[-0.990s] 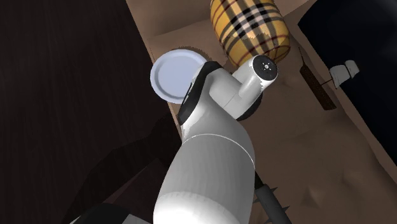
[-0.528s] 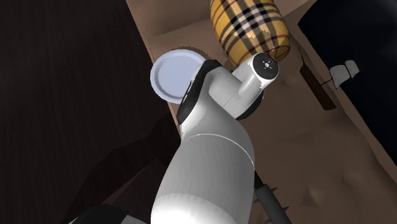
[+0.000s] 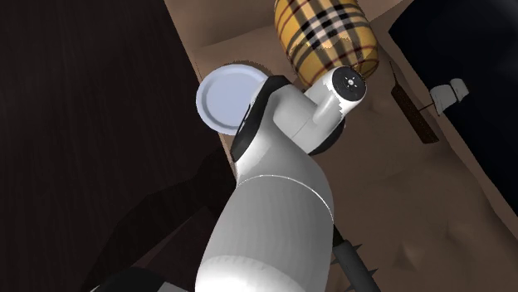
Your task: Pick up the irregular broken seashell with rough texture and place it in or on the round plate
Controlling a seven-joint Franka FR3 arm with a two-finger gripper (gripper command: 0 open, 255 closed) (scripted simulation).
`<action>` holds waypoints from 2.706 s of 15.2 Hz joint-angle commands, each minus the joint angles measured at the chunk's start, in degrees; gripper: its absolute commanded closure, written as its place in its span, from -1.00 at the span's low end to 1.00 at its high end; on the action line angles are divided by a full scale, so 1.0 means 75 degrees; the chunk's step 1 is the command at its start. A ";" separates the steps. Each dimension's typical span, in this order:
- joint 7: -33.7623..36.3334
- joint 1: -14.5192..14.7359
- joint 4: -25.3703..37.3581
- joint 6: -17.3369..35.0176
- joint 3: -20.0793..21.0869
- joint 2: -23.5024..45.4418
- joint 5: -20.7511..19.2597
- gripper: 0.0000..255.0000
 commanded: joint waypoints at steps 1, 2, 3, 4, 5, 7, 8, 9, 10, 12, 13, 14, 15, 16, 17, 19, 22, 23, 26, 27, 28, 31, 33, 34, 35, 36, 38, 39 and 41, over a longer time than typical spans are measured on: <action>0.0005 -0.0008 -0.0122 -0.0165 -0.0007 0.0023 -0.0001 1.00; 0.0015 -0.0015 -0.0120 -0.0236 0.0000 -0.0047 0.0006 1.00; 0.0025 -0.0023 -0.0116 -0.0306 0.0008 -0.0115 0.0012 1.00; 0.0035 -0.0031 -0.0112 -0.0378 0.0015 -0.0184 0.0018 1.00; 0.0045 -0.0038 -0.0105 -0.0450 0.0022 -0.0251 0.0025 1.00; 0.0043 -0.0038 -0.0079 -0.0440 0.0023 -0.0255 0.0024 1.00; 0.0043 -0.0038 -0.0079 -0.0440 0.0023 -0.0255 0.0024 -1.00; 0.0483 0.0580 0.1356 -0.2452 -0.0276 0.0377 -0.0844 -1.00; 0.0555 0.0835 0.1981 -0.3246 -0.0390 0.0686 -0.1090 -1.00; 0.0557 0.0853 0.1876 -0.3074 -0.0406 0.0752 -0.1093 -1.00; 0.0560 0.0859 0.1827 -0.2990 -0.0411 0.0787 -0.1098 -1.00; 0.0563 0.0866 0.1781 -0.2906 -0.0415 0.0825 -0.1104 -1.00; 0.0566 0.0871 0.1734 -0.2822 -0.0418 0.0861 -0.1109 -1.00; 0.0570 0.0877 0.1690 -0.2739 -0.0422 0.0900 -0.1114 -1.00; 0.0575 0.0888 0.1629 -0.2611 -0.0429 0.0968 -0.1124 -1.00; 0.0575 0.0888 0.1629 -0.2611 -0.0429 0.0967 -0.1124 -1.00; 0.0575 0.0888 0.1629 -0.2611 -0.0429 0.0968 -0.1124 -1.00; 0.0575 0.0888 0.1629 -0.2611 -0.0429 0.0968 -0.1124 -1.00; 0.0575 0.0888 0.1629 -0.2612 -0.0429 0.0967 -0.1124 1.00; 0.0575 0.0888 0.1629 -0.2612 -0.0429 0.0967 -0.1124 1.00; 0.0575 0.0888 0.1630 -0.2612 -0.0429 0.0968 -0.1124 1.00; 0.0575 0.0888 0.1628 -0.2612 -0.0429 0.0966 -0.1124 1.00; 0.0573 0.0886 0.1626 -0.2612 -0.0429 0.0964 -0.1123 1.00; 0.0573 0.0886 0.1626 -0.2612 -0.0429 0.0964 -0.1123 1.00; 0.0575 0.0888 0.1629 -0.2611 -0.0429 0.0968 -0.1124 1.00; 0.0577 0.0882 0.1632 -0.2678 -0.0422 0.0904 -0.1115 1.00; 0.0580 0.0872 0.1644 -0.2812 -0.0407 0.0780 -0.1099 1.00; 0.0582 0.0867 0.1653 -0.2880 -0.0400 0.0720 -0.1090 1.00; 0.0585 0.0857 0.1677 -0.3021 -0.0387 0.0603 -0.1074 1.00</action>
